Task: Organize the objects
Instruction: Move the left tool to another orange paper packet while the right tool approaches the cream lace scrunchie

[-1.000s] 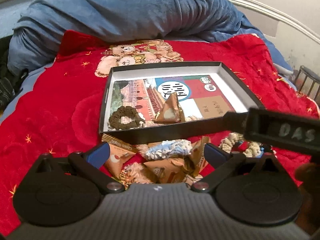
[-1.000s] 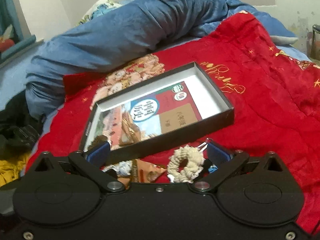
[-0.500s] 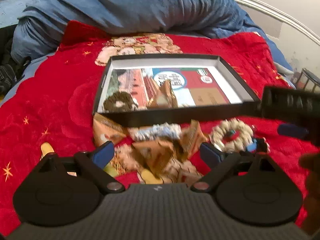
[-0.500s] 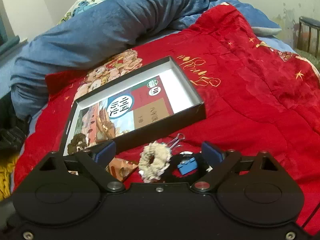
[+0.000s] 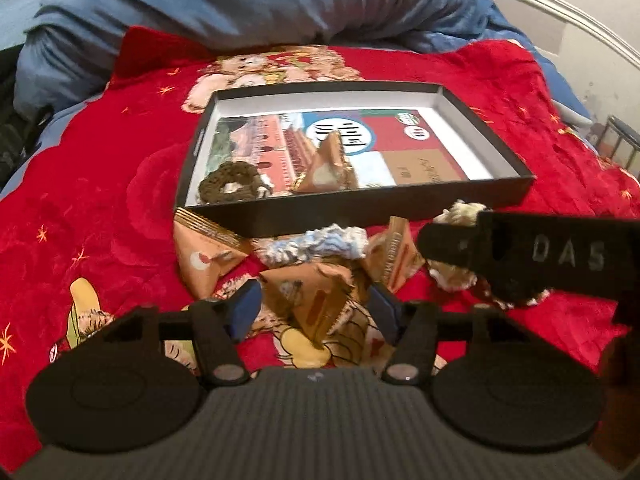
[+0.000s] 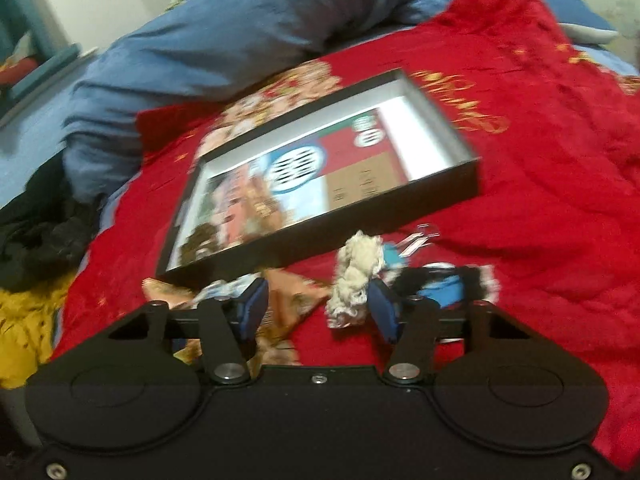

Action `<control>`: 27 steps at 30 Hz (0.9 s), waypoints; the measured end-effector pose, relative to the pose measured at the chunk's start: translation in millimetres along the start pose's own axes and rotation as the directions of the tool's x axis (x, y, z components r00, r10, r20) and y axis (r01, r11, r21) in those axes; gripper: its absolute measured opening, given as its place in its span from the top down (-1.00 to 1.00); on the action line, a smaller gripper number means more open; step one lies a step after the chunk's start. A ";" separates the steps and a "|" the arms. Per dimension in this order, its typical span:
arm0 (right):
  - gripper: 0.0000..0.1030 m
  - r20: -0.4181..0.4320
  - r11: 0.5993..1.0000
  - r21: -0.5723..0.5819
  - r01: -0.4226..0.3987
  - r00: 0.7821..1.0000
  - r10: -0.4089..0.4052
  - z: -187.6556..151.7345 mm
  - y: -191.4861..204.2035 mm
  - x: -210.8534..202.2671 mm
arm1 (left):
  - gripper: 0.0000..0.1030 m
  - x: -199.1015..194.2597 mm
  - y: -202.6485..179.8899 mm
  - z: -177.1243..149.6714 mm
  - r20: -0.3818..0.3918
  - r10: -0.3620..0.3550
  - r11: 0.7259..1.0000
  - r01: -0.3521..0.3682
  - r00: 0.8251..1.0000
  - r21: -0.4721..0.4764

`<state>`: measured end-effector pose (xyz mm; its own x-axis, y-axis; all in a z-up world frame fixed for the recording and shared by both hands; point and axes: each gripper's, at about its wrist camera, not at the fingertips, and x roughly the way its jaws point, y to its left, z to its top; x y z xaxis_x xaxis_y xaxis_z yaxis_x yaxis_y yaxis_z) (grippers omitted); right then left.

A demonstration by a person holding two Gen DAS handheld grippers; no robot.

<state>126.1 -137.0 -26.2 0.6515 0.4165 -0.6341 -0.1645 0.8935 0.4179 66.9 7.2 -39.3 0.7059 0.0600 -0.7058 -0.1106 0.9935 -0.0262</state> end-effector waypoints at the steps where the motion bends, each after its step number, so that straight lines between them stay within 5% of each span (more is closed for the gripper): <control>1: -0.04 -0.004 1.000 -0.002 -0.018 1.000 0.018 -0.7 2.2 2.3 | -0.39 0.2 1.0 0.6 0.005 0.008 1.000 -0.008 1.000 -0.005; 8: -0.02 0.074 0.997 -0.035 -0.072 0.994 0.075 -0.5 17.7 -1.4 | -0.28 5.8 3.2 0.5 0.001 0.037 0.999 -0.037 0.999 -0.017; 13: -0.02 0.121 0.993 -0.048 -0.108 0.986 0.113 2.9 23.1 -6.9 | 0.08 13.2 -0.2 -0.1 -0.013 0.045 0.999 -0.045 0.999 -0.005; 22: -0.01 0.061 0.998 -0.014 -0.060 0.996 0.060 4.7 20.1 13.1 | 0.11 30.2 7.4 -0.9 -0.056 0.041 0.997 -0.045 0.998 -0.062; 27: 0.05 0.016 0.999 0.002 0.037 0.999 -0.037 -1.3 11.6 16.4 | 0.32 33.9 5.9 -2.1 -0.052 0.033 0.998 -0.036 0.998 -0.054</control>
<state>133.9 -119.6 -32.6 0.6689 0.3802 -0.6388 -0.1387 0.9081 0.3952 88.7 14.8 -64.8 0.6644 0.0881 -0.7421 -0.1737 0.9840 -0.0387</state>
